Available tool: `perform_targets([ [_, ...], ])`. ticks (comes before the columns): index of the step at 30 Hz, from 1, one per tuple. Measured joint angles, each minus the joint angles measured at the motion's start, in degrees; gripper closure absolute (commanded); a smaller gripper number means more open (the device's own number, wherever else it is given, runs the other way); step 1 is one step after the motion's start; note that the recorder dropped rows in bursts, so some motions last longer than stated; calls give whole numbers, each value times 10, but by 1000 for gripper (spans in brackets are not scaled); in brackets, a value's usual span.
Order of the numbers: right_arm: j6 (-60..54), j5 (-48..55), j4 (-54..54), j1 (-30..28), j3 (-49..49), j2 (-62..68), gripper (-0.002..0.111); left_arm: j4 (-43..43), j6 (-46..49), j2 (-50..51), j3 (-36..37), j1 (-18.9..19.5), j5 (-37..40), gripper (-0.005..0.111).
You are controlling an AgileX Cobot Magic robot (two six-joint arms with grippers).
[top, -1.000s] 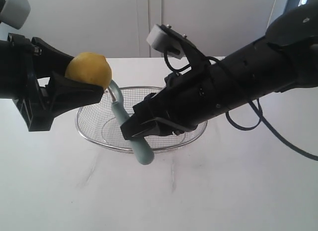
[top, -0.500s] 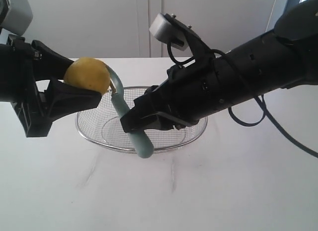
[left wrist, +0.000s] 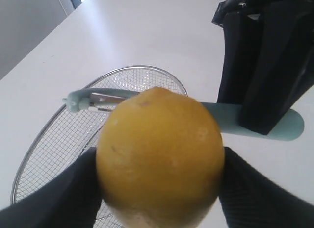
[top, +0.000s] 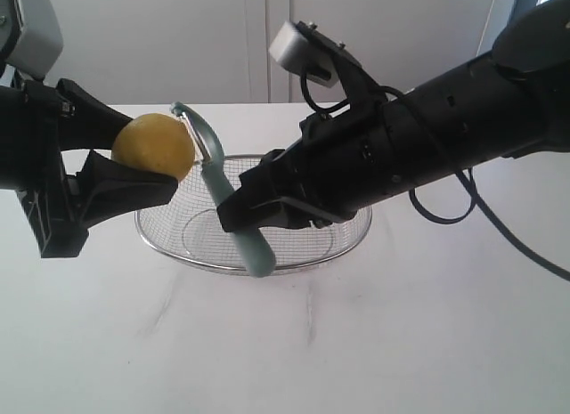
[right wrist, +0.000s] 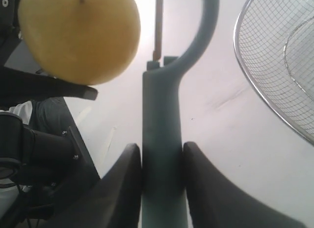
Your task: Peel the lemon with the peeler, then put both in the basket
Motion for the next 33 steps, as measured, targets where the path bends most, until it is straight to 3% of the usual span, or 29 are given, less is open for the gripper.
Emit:
perform_targets([
  [33, 14, 65, -2, 0, 0, 20, 108, 4, 0, 0, 0, 0, 1, 107],
])
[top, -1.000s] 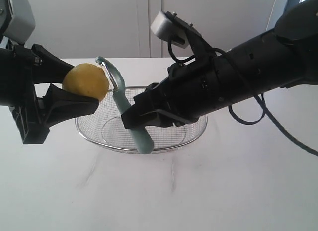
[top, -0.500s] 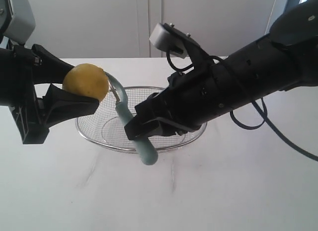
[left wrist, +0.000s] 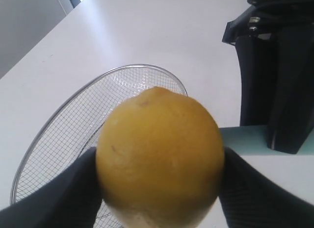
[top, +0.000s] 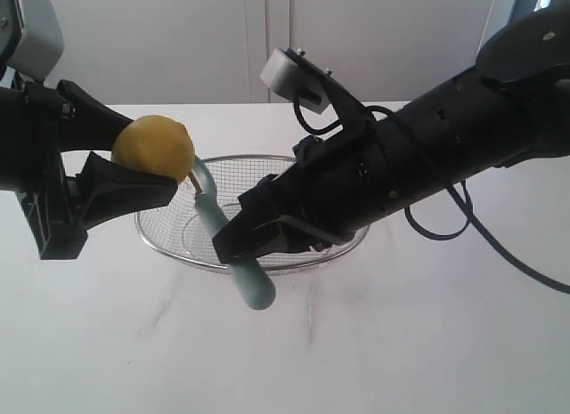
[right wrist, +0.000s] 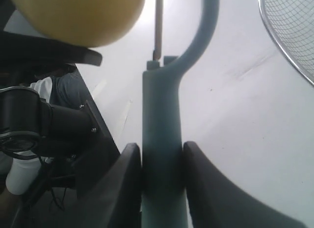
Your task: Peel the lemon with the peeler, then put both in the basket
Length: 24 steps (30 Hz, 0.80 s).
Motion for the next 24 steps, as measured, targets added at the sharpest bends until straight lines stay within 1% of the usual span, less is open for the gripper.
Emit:
perform_targets([
  [12, 1, -15, -8, 0, 0, -21, 108, 0, 0, 0, 0, 0, 0, 107],
  [19, 41, -54, -49, 0, 0, -35, 108, 0, 0, 0, 0, 0, 0, 107],
  [24, 52, -78, -58, 0, 0, -36, 108, 0, 0, 0, 0, 0, 0, 107],
])
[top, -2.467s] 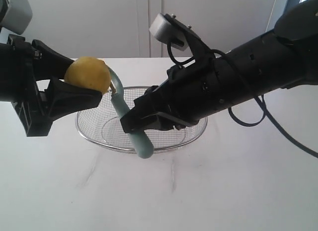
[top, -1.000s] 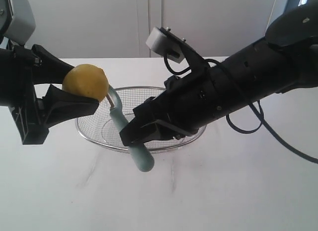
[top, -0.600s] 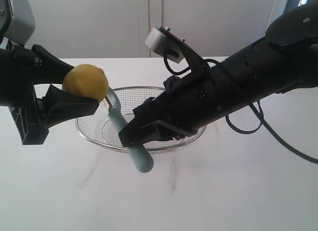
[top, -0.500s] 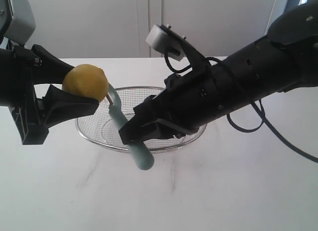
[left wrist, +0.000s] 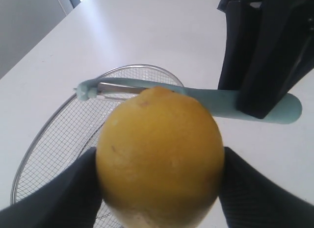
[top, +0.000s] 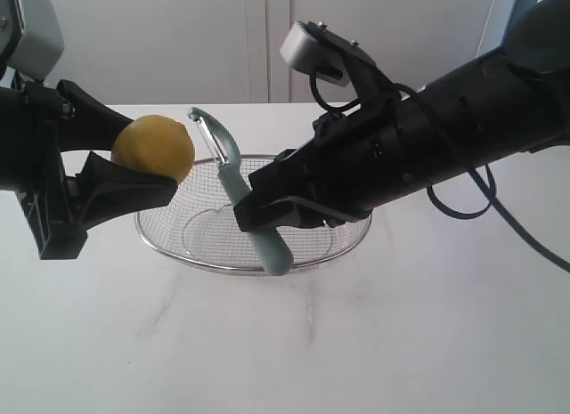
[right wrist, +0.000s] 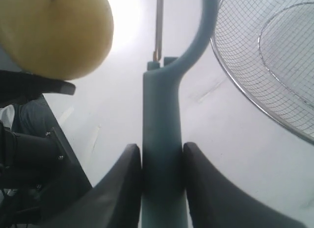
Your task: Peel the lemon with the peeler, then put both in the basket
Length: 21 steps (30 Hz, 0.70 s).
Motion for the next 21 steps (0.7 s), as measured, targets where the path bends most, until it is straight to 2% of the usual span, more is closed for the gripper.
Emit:
perform_targets([
  [11, 3, 15, -1, 0, 0, 11, 108, 0, 0, 0, 0, 0, 0, 107],
  [21, -43, 61, 56, 0, 0, 36, 108, 0, 0, 0, 0, 0, 0, 107],
])
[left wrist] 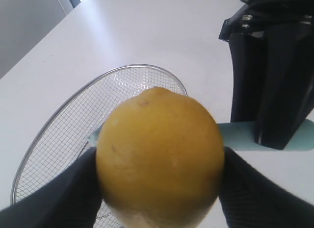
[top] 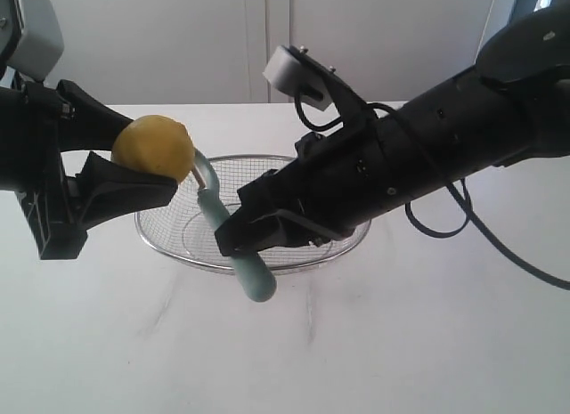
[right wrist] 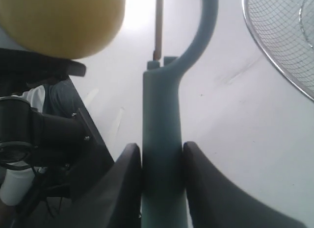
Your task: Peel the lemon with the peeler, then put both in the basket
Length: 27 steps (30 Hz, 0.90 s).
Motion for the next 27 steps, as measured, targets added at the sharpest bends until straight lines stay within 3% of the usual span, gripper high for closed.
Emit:
perform_targets([
  [27, 27, -54, -18, 0, 0, -48, 108, 0, 0, 0, 0, 0, 0, 107],
])
